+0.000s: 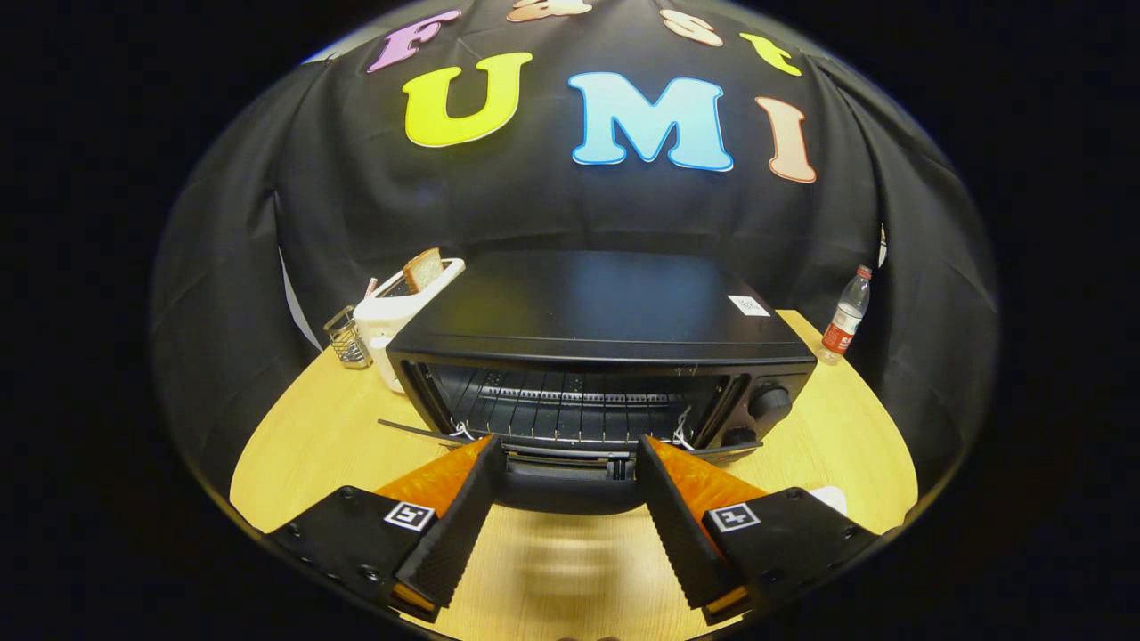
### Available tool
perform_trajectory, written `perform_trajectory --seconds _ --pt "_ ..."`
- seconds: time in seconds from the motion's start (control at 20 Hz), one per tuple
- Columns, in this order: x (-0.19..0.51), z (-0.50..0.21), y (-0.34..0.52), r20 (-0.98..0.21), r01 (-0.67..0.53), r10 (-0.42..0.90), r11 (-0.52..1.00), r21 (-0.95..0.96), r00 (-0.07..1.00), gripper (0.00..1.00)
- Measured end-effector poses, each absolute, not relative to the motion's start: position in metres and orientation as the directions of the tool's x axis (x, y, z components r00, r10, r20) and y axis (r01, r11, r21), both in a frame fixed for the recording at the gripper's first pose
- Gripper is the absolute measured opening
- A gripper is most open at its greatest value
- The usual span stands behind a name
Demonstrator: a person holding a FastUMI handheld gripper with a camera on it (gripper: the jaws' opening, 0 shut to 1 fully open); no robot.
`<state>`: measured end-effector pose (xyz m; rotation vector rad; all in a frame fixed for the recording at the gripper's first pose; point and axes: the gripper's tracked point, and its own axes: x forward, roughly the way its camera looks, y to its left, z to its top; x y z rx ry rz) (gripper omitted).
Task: Open the toaster oven, put the food inside, and close the toaster oven door.
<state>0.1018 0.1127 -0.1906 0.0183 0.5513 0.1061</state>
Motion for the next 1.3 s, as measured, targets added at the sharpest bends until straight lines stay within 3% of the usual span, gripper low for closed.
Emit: perform_trajectory --seconds 0.7,1.05,1.3 --pt "0.054 -0.228 0.112 -0.623 -0.159 0.111 0.987 -0.023 0.775 0.95" --pt "0.006 -0.314 0.100 -0.813 -0.209 0.117 0.978 -0.007 0.571 0.96" --pt "-0.007 -0.304 0.090 -0.804 -0.234 0.136 0.972 -0.004 0.579 0.97"
